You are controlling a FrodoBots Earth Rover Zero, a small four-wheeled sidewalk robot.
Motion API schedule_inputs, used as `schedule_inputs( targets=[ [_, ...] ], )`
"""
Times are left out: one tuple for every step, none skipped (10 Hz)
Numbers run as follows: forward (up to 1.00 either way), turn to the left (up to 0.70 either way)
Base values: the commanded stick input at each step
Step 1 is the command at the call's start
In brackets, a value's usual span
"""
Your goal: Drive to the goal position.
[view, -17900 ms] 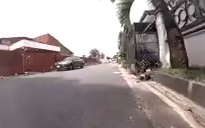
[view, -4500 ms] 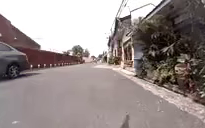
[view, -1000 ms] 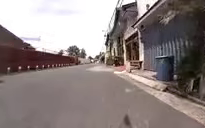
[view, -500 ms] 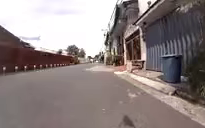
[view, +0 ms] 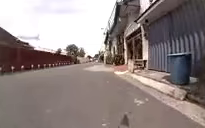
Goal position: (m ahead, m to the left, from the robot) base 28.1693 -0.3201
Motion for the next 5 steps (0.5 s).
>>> schedule_inputs(
  targets=[
    [0.70,0.00],
    [0.70,0.00],
    [0.70,0.00],
    [0.70,0.00],
    [0.70,0.00]
  ],
)
